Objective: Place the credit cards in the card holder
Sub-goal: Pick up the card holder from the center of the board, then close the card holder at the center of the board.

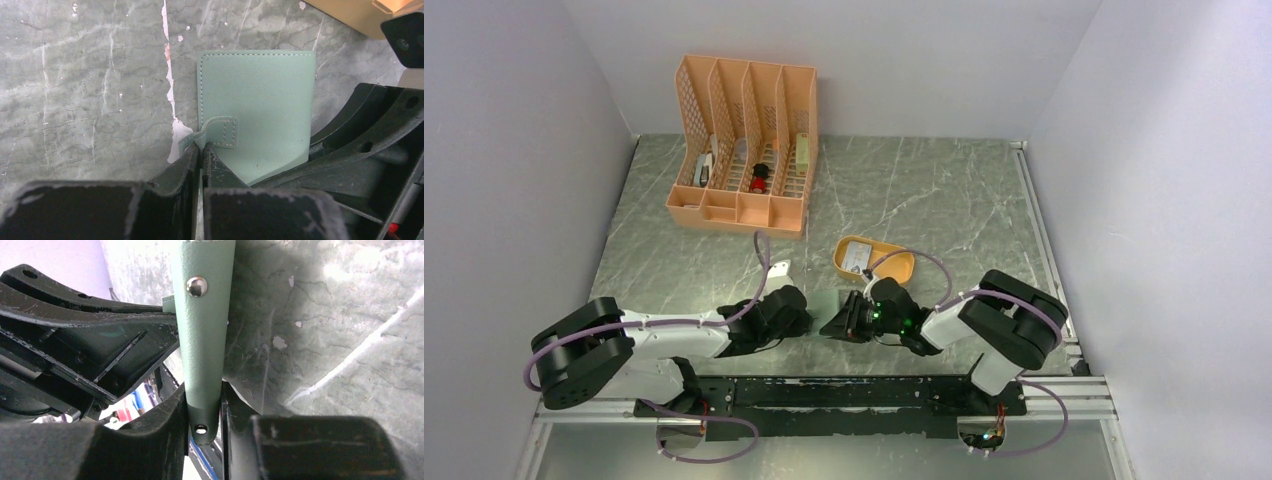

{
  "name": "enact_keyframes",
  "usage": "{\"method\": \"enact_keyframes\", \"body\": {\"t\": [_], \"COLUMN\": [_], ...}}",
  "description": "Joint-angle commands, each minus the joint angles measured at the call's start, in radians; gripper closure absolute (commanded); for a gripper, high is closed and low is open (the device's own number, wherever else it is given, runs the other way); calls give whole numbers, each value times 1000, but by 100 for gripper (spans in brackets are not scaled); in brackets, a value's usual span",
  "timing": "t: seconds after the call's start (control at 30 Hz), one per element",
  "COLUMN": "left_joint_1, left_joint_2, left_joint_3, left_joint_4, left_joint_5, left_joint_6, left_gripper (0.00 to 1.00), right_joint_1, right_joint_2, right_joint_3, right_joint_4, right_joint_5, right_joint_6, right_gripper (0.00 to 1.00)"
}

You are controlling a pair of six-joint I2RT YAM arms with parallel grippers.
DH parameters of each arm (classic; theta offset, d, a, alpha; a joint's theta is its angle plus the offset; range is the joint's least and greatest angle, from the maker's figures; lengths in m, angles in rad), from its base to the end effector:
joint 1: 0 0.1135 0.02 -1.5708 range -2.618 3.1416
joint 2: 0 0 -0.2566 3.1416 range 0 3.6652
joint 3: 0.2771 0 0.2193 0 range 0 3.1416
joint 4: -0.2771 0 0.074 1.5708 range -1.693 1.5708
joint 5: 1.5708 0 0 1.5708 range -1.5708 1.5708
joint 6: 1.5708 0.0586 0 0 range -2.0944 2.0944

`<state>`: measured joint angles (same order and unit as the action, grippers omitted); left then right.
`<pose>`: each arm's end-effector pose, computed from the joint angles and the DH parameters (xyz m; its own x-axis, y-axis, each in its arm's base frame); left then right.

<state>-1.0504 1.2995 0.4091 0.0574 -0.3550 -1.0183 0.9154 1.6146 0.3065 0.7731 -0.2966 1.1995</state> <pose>0.1257 -0.1784 0.1391 -0.7866 -0.2326 -0.5720 0.0528 0.8976 -0.4376 0.1423 0.2133 0.1154 -0.9621 0.2108 -0.1733 -0.0411 0.5158 0.8557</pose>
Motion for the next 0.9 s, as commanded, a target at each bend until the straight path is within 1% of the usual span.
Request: {"method": "enact_keyframes", "body": {"t": [0.0,0.03,0.13,0.17,0.27,0.3,0.4,0.47,0.53,0.57,0.63,0.7,0.73,0.77,0.8,0.87], "left_joint_1": [4,4,4,4,4,4,8,9,9,9,9,9,9,9,9,9], "left_joint_2": [48,40,-14,-46,-204,-260,-391,-450,-510,-545,-614,-672,-695,-706,-706,-674], "left_joint_3": [-57,-52,-18,0,81,110,209,316,393,422,463,484,489,495,510,562], "left_joint_4": [-185,-196,-262,-303,-453,-499,-648,-740,-779,-768,-705,-591,-494,-421,-372,-307], "left_joint_5": [26,24,11,5,-50,-82,-194,-252,-280,-279,-259,-231,-205,-175,-152,-97], "left_joint_6": [21,22,25,27,40,50,77,101,134,165,219,273,305,337,358,389], "left_gripper": [95,95,95,93,76,73,68,66,62,60,51,41,32,20,16,15], "right_joint_1": [10,16,38,44,61,62,64,67,74,81,104,142,162,182,199,225], "right_joint_2": [7,-2,-70,-108,-236,-276,-363,-401,-426,-434,-435,-426,-422,-423,-427,-439], "right_joint_3": [45,57,116,141,241,284,410,507,602,662,752,826,852,866,872,873], "right_joint_4": [3,-18,-167,-236,-517,-599,-829,-958,-1068,-1114,-1192,-1244,-1255,-1243,-1219,-1130], "right_joint_5": [1,3,24,37,104,125,172,201,244,279,382,525,599,678,752,878], "right_joint_6": [-54,-72,-157,-197,-343,-395,-551,-642,-726,-764,-844,-933,-980,-1054,-1116,-1255], "right_gripper": [82,89,96,100,100,100,100,100,100,100,100,100,100,100,100,100]}}
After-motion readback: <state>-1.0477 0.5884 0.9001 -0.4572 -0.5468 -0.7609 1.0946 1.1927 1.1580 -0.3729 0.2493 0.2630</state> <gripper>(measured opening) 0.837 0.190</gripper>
